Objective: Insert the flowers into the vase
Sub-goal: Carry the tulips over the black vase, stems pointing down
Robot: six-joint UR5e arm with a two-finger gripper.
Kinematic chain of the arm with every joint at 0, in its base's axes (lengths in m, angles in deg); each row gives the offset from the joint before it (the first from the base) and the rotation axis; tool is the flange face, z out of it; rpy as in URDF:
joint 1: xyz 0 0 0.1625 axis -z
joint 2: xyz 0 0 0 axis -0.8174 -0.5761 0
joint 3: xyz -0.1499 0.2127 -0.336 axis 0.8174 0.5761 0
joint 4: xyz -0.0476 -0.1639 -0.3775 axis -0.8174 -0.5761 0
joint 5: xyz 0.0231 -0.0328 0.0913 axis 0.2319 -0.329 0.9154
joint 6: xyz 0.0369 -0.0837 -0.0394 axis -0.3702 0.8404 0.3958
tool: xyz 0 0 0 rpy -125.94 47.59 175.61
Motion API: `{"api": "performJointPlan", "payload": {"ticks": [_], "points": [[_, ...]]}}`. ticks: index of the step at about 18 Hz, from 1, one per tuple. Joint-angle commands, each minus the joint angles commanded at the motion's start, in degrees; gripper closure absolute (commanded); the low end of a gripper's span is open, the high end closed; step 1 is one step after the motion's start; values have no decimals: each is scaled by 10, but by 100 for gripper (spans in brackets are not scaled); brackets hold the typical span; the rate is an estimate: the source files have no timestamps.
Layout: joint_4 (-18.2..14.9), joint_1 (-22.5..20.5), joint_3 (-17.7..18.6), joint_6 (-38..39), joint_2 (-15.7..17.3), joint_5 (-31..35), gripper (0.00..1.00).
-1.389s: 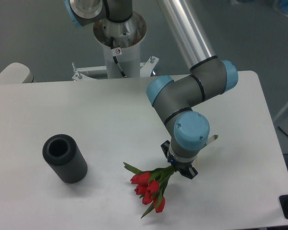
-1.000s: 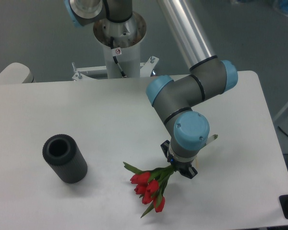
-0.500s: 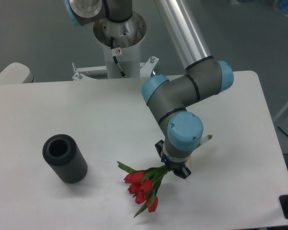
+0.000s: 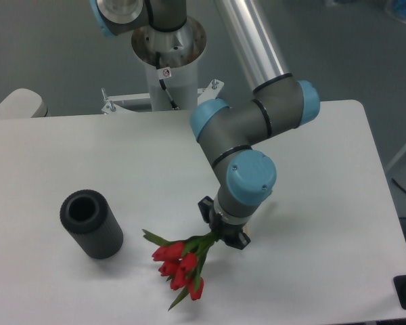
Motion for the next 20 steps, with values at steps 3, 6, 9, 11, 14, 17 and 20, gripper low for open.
{"api": "performJointPlan", "payload": {"ticks": [3,6,9,11,14,17,20], "points": [[20,17,-1,46,13,-24,100],[68,22,-1,84,22,-69,100],[111,22,-2,119,26,-127,100],[130,22,-3,129,33,-159,100],[132,19,-4,130,46,-224,100],[133,18,-6,133,50,-274,100],[134,15,-11,130,57,-305,100]]}}
